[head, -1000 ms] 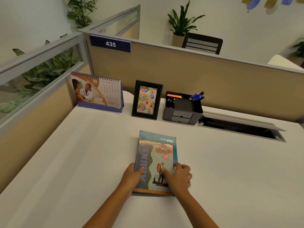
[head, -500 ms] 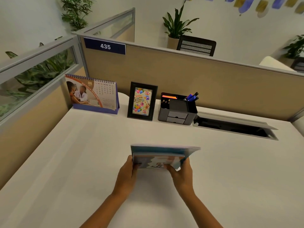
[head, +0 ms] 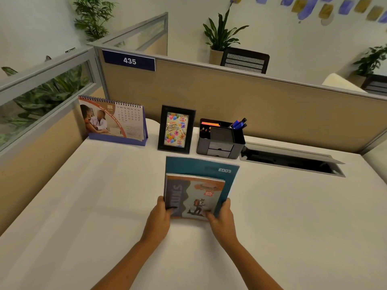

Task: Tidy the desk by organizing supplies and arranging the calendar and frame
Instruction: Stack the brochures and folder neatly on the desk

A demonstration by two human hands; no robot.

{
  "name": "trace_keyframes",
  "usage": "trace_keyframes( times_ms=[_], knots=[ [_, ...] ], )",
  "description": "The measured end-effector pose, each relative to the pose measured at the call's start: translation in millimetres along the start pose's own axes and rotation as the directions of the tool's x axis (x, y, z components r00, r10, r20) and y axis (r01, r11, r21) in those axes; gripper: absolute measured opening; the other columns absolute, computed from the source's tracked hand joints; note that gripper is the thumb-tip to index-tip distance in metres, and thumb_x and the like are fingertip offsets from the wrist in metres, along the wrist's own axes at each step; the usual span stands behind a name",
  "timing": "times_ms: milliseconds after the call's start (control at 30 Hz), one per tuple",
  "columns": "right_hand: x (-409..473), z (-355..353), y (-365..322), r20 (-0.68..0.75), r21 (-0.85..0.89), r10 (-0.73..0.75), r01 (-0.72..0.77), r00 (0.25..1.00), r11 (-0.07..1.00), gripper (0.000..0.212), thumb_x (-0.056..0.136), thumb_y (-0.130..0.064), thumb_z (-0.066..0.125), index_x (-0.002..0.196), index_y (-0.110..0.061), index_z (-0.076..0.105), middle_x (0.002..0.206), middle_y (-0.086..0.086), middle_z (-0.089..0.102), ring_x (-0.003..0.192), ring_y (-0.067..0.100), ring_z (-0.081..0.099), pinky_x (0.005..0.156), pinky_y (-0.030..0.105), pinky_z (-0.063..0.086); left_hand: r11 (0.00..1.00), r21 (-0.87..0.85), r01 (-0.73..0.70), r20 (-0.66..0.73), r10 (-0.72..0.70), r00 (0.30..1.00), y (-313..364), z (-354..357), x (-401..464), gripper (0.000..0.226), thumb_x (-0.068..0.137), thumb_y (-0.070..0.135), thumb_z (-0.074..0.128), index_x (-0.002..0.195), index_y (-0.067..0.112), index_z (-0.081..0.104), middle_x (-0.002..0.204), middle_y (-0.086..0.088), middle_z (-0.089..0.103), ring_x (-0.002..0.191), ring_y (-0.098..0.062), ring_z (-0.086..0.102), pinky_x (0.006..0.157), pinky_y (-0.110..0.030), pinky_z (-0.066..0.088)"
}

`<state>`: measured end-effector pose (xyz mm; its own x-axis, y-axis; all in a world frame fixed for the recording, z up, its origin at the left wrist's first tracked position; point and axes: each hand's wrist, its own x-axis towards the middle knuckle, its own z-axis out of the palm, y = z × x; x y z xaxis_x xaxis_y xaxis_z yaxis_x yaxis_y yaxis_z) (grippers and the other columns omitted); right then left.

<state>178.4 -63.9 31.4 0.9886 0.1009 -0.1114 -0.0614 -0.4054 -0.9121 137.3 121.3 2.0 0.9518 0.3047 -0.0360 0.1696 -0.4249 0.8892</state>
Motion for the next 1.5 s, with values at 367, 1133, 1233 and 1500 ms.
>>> trace_keyframes(
  times_ms=[367,1133,1233,1500],
  knots=[
    [-14.6,-36.7,9.3,0.291,0.093,0.136,-0.170,0.947,0.981,0.059,0.081,-0.009,0.069,0.120,-0.024,0.028,0.118,-0.006,0.053,0.106,0.021,0.061,0.082,0.043,0.056,0.948,-0.241,0.207,0.287,-0.134,0.948,5.0,-1.4,-17.0,0.034,0.093,0.019,0.055,0.124,0.023,0.041,0.119,-0.001,0.058,0.107,-0.016,0.058,0.085,-0.023,0.051],
    [-37.1,-47.0,35.9,0.424,0.030,0.278,-0.320,0.862,0.947,0.060,0.081,-0.008,0.069,0.122,-0.022,0.027,0.121,0.001,0.051,0.107,0.020,0.059,0.082,0.039,0.057,0.934,-0.182,0.306,0.237,-0.261,0.936,-3.2,11.7,-68.0,0.034,0.094,0.022,0.054,0.123,0.034,0.039,0.118,0.008,0.059,0.109,-0.011,0.058,0.092,-0.028,0.050],
    [-31.3,-27.7,30.7,0.424,0.023,0.293,-0.333,0.857,0.943,0.059,0.080,-0.007,0.070,0.119,-0.022,0.029,0.121,0.003,0.053,0.106,0.021,0.060,0.082,0.042,0.057,0.936,-0.175,0.306,0.239,-0.262,0.935,-12.4,-5.4,-60.6,0.036,0.094,0.022,0.054,0.125,0.033,0.039,0.118,0.009,0.059,0.107,-0.008,0.058,0.093,-0.028,0.050],
    [-17.0,58.4,-6.0,0.428,0.005,0.299,-0.333,0.853,0.943,0.056,0.080,-0.006,0.070,0.118,-0.020,0.030,0.121,0.005,0.054,0.102,0.021,0.063,0.080,0.040,0.058,0.948,-0.094,0.304,0.169,-0.285,0.943,-47.1,-84.8,-32.8,0.049,0.092,0.020,0.057,0.136,0.029,0.038,0.124,0.006,0.056,0.116,-0.016,0.054,0.099,-0.031,0.046]
  ],
)
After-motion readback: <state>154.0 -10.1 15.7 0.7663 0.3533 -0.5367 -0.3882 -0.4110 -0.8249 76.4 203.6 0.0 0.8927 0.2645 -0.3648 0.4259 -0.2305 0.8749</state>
